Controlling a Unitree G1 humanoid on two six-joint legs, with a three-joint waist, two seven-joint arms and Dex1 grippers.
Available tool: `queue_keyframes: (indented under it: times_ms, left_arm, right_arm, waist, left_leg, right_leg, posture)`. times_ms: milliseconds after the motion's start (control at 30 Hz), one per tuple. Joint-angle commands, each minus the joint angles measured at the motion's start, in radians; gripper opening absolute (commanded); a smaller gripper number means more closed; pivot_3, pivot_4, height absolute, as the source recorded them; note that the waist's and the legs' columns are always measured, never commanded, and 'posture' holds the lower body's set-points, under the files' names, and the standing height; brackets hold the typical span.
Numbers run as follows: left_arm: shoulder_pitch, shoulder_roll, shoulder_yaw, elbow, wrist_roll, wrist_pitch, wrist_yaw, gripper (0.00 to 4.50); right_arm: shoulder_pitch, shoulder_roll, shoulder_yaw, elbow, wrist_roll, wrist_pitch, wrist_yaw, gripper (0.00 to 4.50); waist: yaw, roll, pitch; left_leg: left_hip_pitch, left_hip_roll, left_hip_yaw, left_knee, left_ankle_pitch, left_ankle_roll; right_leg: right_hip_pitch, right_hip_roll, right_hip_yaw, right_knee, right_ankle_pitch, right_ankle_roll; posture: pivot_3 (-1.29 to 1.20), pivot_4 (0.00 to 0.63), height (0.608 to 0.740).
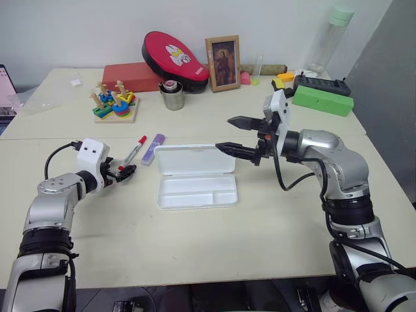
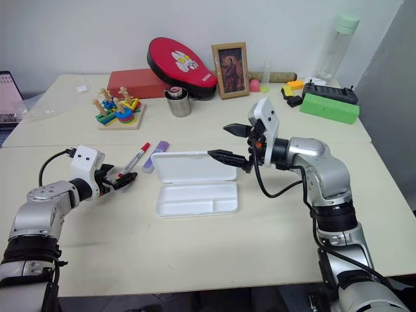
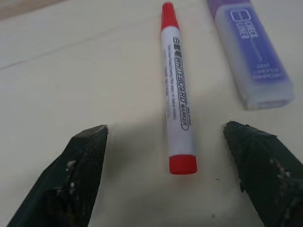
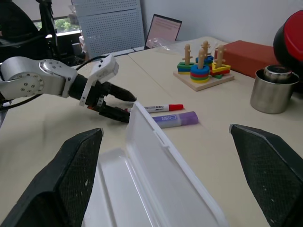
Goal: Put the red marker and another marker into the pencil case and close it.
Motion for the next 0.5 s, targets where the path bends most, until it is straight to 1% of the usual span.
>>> queue_keyframes:
  times_ms: [33,133,233,300,333,467,500]
  left_arm:
    - [-0.026,0.006,-0.017,0.058,0.04,-0.013,-0.005,3.11]
    - [-0.033,0.005,-0.015,0.075,0.04,-0.018,-0.008,2.58]
    - [-0.035,0.004,-0.011,0.088,0.038,-0.023,-0.005,1.91]
    - [-0.031,0.003,-0.008,0.091,0.037,-0.026,-0.001,1.59]
    - [-0.028,0.001,-0.005,0.091,0.036,-0.027,0.004,1.34]
    - [-0.016,-0.006,0.013,0.112,0.035,-0.041,0.035,0.72]
    - [-0.014,-0.008,0.015,0.122,0.038,-0.049,0.048,0.49]
  right_arm:
    - [-0.03,-0.011,-0.035,-0.052,0.037,-0.019,-0.024,4.5]
    - [-0.03,-0.014,-0.039,-0.06,0.054,-0.022,-0.033,4.5]
    - [-0.029,-0.009,-0.039,-0.077,0.075,-0.021,-0.036,4.5]
    - [-0.029,-0.008,-0.037,-0.083,0.088,-0.025,-0.037,4.5]
    - [-0.029,-0.006,-0.038,-0.086,0.096,-0.027,-0.038,4.5]
    - [-0.032,0.001,-0.049,-0.092,0.137,-0.015,-0.031,4.5]
    - [-0.033,-0.004,-0.046,-0.09,0.142,-0.014,-0.029,4.5]
  waist:
    - [0.0,0.0,0.0]
    - [0.0,0.0,0.0]
    - [-0.001,0.0,0.0]
    - [-0.002,0.0,0.0]
    - [-0.003,0.0,0.0]
    - [-0.004,0.0,0.0]
    - [-0.004,0.0,0.0]
  left_leg:
    - [0.0,0.0,-0.001,0.0,0.0,0.0]
    - [0.0,0.0,-0.002,0.001,0.0,0.0]
    - [0.0,0.0,-0.003,0.001,0.001,0.0]
    - [0.0,0.0,-0.003,0.001,0.001,0.0]
    - [0.0,0.0,-0.003,0.001,0.001,0.0]
    - [0.0,0.0,-0.004,0.001,0.001,-0.001]
    - [0.0,0.0,-0.005,0.001,0.001,-0.001]
  right_leg:
    - [0.0,0.0,0.0,0.0,0.0,0.0]
    - [0.001,0.0,-0.002,0.001,0.0,0.0]
    - [0.001,0.0,-0.003,0.002,0.0,0.0]
    - [0.001,0.0,-0.003,0.003,0.0,0.0]
    - [0.001,0.0,-0.003,0.003,0.0,0.0]
    - [0.001,0.0,-0.004,0.006,-0.001,-0.002]
    - [0.0,0.0,-0.005,0.007,-0.002,-0.003]
  posture:
    - [0.0,0.15,0.74]
    - [0.0,0.15,0.74]
    - [0.0,0.15,0.74]
    - [0.0,0.15,0.74]
    - [0.0,0.15,0.74]
    - [0.0,0.15,0.74]
    - [0.0,0.15,0.74]
